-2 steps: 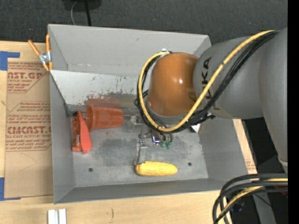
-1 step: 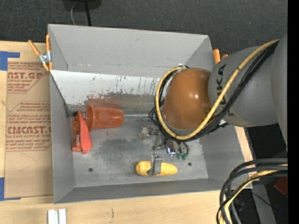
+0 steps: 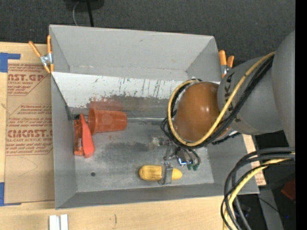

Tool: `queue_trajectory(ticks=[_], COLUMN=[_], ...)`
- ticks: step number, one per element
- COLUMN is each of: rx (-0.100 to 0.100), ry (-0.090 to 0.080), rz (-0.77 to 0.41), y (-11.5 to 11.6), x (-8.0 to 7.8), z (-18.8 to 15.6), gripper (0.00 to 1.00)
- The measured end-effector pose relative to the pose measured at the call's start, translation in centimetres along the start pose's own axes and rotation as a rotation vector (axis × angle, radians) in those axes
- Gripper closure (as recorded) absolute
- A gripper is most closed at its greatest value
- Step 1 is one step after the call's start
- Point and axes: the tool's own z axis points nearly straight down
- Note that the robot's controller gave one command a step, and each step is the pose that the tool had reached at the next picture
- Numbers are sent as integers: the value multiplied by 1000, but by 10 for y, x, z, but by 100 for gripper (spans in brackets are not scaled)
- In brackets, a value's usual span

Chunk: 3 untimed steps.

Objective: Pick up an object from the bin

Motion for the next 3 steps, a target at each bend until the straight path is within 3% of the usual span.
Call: queue_trajectory(ticks=[1,2,3], rx=[-2,-2,-3], ry=[5,5,-1], rz=[102,102,106], y=[9,9,17], x=[2,2,-9], z=[19,19,-154], gripper=[100,100,100])
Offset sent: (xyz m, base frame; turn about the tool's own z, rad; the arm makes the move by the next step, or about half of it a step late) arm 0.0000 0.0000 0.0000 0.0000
